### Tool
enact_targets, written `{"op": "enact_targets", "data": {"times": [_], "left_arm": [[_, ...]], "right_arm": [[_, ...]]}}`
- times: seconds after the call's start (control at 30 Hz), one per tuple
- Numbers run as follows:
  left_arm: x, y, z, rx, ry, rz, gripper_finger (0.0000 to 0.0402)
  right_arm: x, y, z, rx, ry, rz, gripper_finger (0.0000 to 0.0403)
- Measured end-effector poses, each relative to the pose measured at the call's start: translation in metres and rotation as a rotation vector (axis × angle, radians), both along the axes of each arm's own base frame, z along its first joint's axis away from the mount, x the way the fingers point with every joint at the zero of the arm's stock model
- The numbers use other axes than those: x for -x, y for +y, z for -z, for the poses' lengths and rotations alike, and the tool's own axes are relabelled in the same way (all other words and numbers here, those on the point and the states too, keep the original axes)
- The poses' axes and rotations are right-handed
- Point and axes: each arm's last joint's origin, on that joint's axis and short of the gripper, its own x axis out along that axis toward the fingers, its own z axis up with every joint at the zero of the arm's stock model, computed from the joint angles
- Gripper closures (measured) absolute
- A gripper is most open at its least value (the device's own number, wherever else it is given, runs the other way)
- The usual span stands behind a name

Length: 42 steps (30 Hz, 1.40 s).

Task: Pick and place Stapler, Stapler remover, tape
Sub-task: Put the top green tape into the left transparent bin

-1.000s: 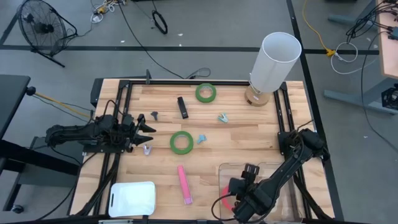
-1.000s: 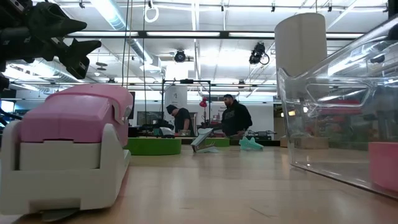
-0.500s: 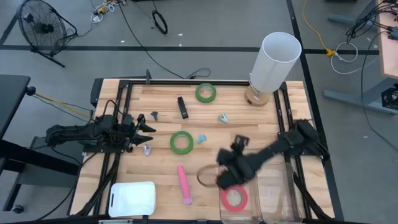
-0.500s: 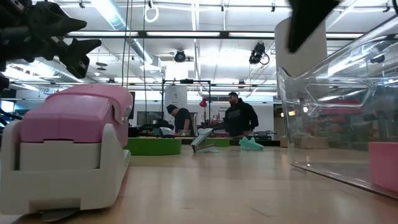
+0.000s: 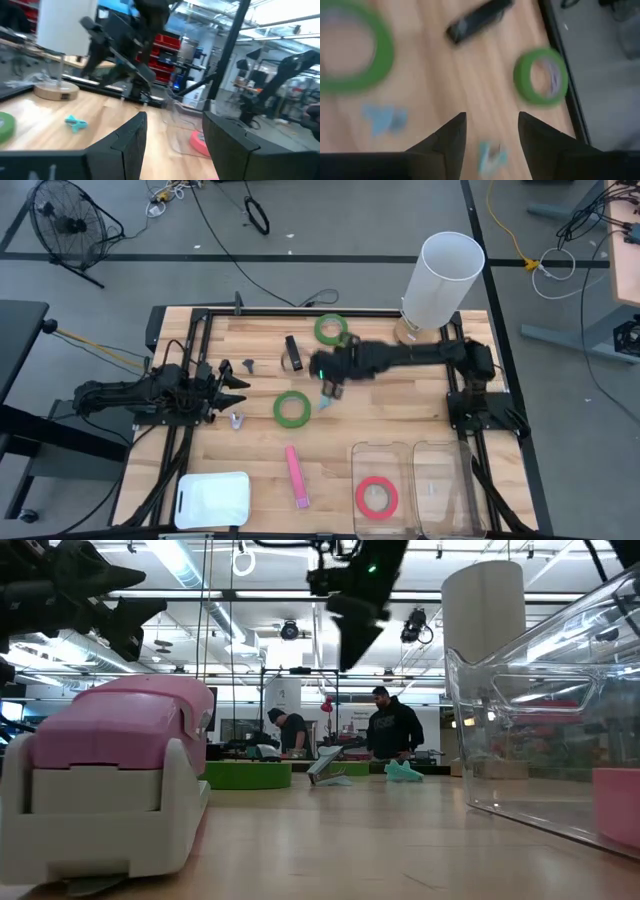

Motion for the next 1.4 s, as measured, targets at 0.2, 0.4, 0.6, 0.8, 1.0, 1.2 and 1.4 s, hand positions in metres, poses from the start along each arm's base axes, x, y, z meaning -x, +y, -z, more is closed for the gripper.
{"op": "enact_targets", "data": {"times": [0.2, 0.4, 0.6, 0.8, 1.0, 1.2, 1.4], "left_arm": [[0.000, 0.002, 0.000, 0.007, 0.000, -0.073, 0.0207], [0.000, 0.003, 0.000, 0.014, 0.000, -0.116, 0.0207], [0.000, 0.003, 0.000, 0.013, 0.001, -0.117, 0.0207], [0.000, 0.003, 0.000, 0.013, 0.001, -0.116, 0.0207], [0.000, 0.004, 0.000, 0.013, 0.001, -0.119, 0.0207], [0.000, 0.004, 0.000, 0.015, 0.001, -0.133, 0.0207], [0.000, 0.004, 0.000, 0.017, 0.001, -0.142, 0.0207]], "right_arm": [[-0.007, -0.058, -0.008, 0.021, -0.137, 0.028, 0.0225], [-0.002, -0.097, -0.008, -0.032, -0.210, 0.065, 0.0224], [0.004, -0.117, 0.015, -0.024, -0.218, 0.099, 0.0224], [0.015, -0.135, 0.036, -0.075, -0.205, 0.139, 0.0224], [0.021, -0.149, 0.038, -0.104, -0.234, 0.184, 0.0224], [0.020, -0.148, 0.037, -0.078, -0.215, 0.141, 0.0224], [0.006, -0.122, 0.028, -0.022, -0.204, 0.030, 0.0224]]}}
